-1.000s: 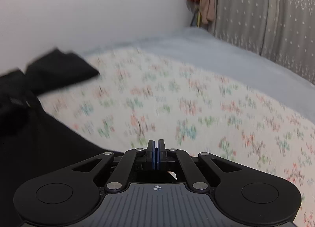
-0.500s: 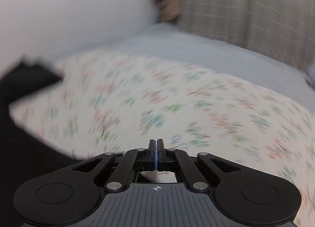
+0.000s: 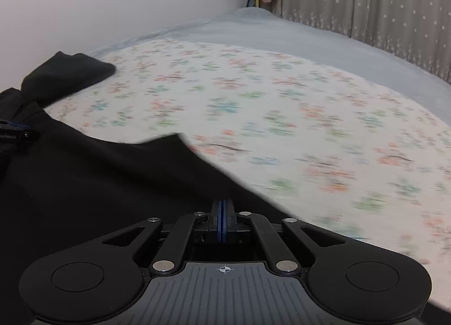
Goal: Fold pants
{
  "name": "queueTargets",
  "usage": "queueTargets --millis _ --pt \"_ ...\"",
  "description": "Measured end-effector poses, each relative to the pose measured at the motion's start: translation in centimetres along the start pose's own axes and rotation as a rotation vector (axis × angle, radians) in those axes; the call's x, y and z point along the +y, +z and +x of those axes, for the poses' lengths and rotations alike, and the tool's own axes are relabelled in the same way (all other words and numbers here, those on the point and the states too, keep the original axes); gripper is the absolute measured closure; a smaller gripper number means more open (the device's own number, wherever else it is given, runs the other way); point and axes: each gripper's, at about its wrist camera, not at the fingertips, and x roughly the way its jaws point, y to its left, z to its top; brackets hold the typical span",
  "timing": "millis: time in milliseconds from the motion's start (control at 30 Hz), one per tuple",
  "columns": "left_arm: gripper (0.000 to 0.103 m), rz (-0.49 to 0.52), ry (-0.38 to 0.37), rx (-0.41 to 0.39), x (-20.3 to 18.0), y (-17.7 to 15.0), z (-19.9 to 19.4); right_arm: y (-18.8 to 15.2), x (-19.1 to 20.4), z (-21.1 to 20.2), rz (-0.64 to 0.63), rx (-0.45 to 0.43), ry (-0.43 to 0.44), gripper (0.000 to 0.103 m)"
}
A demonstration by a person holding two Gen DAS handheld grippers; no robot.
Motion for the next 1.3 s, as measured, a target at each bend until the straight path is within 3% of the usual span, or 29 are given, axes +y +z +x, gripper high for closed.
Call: queueTargets --millis 33,67,133,233,267,300,367,500,600,667,767,833,867,933,967,1067,1133,1233,1300 --pt "0.06 -0.01 -0.007 0.001 0.1 -0.1 0.0 -0.5 -1.7 -0.7 -0.018 0.026 -0.082 0.103" --pt "0.06 -0.018 -0.011 0.005 0.3 0.0 0.0 -1.1 -3.4 -1.5 -0.011 0.055 -0.175 0.093" --pt "0.06 -0.049 -0.019 0.021 0.7 0.4 0.2 -2.4 -8.8 -4.2 0.103 0.09 -0.341 0.089" --pt "0.06 -0.108 -0.017 0.035 1.0 1.4 -0.2 -5.5 -15.1 -11.2 0.302 0.02 -0.376 0.088" --pt "0.06 -0.131 -0.038 0.024 0.8 1.9 -0.5 -6.8 -16.5 -13.6 0.346 -0.003 -0.366 0.079" --pt "0.06 -0.153 -0.075 0.002 0.5 2.5 -1.2 -8.1 -17.6 -15.6 0.38 -0.021 -0.368 0.053" --pt "0.059 -0.169 -0.152 -0.064 -1.0 3.7 -3.0 -11.2 -19.4 -18.9 0.444 -0.067 -0.406 0.019" --pt "0.045 -0.079 -0.364 -0.137 -7.1 5.3 -6.0 -15.5 -23.7 -21.5 0.68 -0.038 -0.495 0.021" --pt "0.031 0.021 -0.487 -0.15 -12.3 5.8 -6.7 -16.1 -25.6 -24.4 0.775 -0.153 -0.469 0.021" --pt "0.025 0.121 -0.488 -0.17 -15.7 5.6 -6.7 -16.4 -26.5 -25.8 0.786 -0.187 -0.511 0.021" --pt "0.025 0.233 -0.474 -0.149 -19.5 5.1 -5.6 -18.4 -29.1 -26.7 0.823 -0.159 -0.576 0.022" --pt "0.025 0.275 -0.449 -0.147 -21.2 4.6 -5.2 -19.5 -30.5 -26.1 0.834 -0.113 -0.581 0.031" --pt "0.031 0.28 -0.434 -0.154 -21.9 4.6 -4.9 -20.0 -31.2 -25.7 0.842 -0.087 -0.578 0.042" --pt "0.06 0.254 -0.424 -0.129 -22.5 4.9 -4.4 -20.7 -32.2 -25.0 0.855 -0.061 -0.569 0.054" --pt "0.089 0.228 -0.432 -0.101 -22.6 5.1 -4.1 -21.1 -32.8 -24.6 0.861 -0.053 -0.559 0.062" --pt "0.089 0.211 -0.443 -0.084 -22.8 5.3 -4.3 -22.2 -32.8 -24.3 0.875 -0.022 -0.541 0.071" --pt "0.089 0.222 -0.425 -0.096 -23.0 5.5 -4.6 -21.7 -32.5 -24.7 0.843 -0.03 -0.547 0.071" --pt "0.088 0.167 -0.477 -0.091 -23.1 5.8 -4.9 -20.8 -32.0 -25.8 0.814 -0.083 -0.53 0.07" --pt "0.088 0.173 -0.486 -0.077 -23.7 5.2 -4.6 -20.7 -31.6 -25.5 0.792 -0.072 -0.496 0.068"
